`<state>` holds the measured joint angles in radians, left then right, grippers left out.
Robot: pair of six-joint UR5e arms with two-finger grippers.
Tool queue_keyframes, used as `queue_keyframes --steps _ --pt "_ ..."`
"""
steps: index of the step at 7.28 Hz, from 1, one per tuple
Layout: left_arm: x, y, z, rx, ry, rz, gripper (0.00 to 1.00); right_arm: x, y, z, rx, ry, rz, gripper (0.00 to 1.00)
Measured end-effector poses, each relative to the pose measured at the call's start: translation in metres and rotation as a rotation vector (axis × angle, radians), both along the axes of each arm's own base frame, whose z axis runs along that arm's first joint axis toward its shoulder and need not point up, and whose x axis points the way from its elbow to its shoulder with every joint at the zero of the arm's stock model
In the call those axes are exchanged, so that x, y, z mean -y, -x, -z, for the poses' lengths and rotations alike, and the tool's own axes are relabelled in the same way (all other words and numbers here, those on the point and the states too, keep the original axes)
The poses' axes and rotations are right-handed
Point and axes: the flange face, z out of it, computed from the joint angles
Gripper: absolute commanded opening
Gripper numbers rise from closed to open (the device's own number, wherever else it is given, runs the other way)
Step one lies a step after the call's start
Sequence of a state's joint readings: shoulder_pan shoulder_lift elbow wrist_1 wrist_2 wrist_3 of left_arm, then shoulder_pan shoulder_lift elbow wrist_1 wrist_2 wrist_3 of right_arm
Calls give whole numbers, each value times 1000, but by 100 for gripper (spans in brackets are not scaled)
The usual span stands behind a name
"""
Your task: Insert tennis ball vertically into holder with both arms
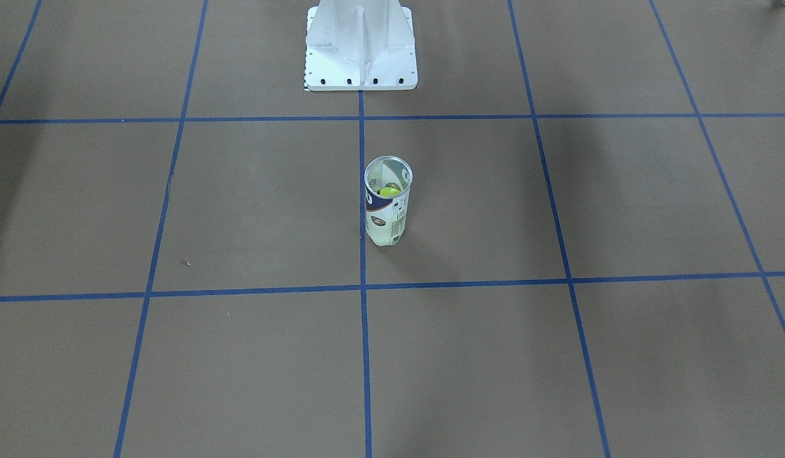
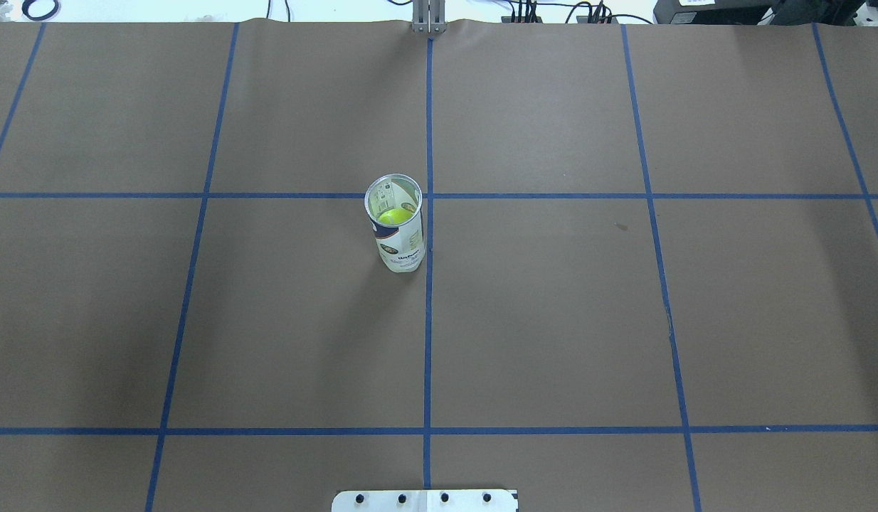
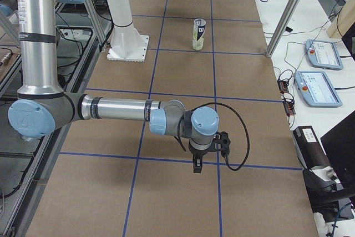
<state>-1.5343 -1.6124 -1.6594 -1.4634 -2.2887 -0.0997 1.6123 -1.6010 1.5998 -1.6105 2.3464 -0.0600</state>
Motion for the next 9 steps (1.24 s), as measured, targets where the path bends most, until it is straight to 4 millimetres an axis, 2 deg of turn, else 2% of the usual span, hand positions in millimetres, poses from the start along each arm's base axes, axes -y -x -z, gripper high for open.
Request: queue_keyframes --steps 9 --pt "2 0 6 -1 -12 0 100 10 1 20 22 -40 -1 99"
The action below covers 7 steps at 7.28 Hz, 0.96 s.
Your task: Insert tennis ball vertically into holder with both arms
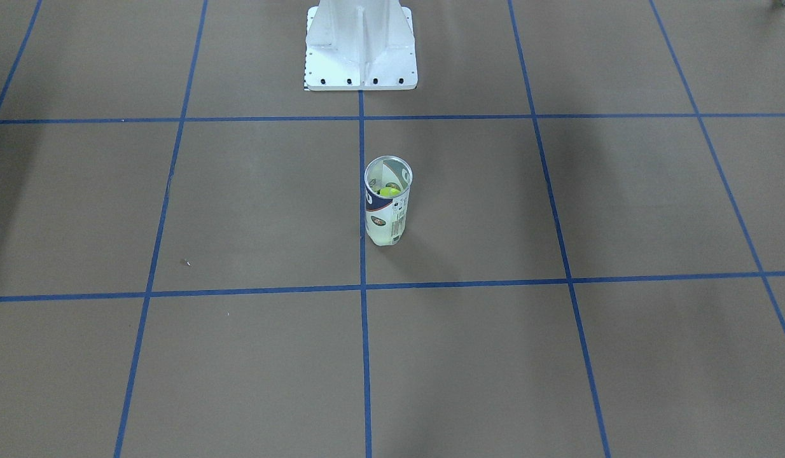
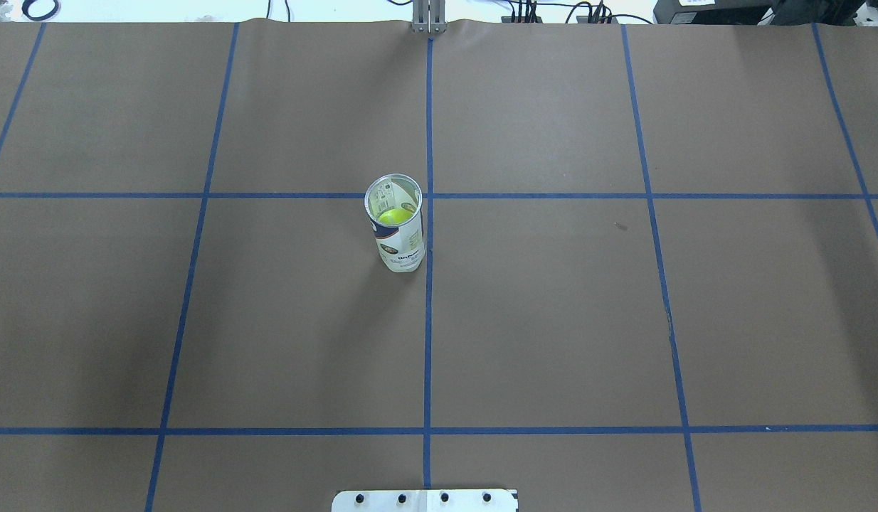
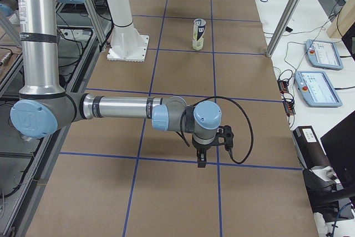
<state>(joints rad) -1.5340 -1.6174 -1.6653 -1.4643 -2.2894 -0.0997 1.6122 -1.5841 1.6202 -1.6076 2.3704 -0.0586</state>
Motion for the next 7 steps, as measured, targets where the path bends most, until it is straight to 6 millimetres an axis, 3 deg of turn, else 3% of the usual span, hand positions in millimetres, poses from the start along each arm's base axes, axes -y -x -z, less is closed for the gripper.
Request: queue_keyframes --steps 7 --pt "0 0 -2 1 4 0 100 4 1 5 11 -10 1 99"
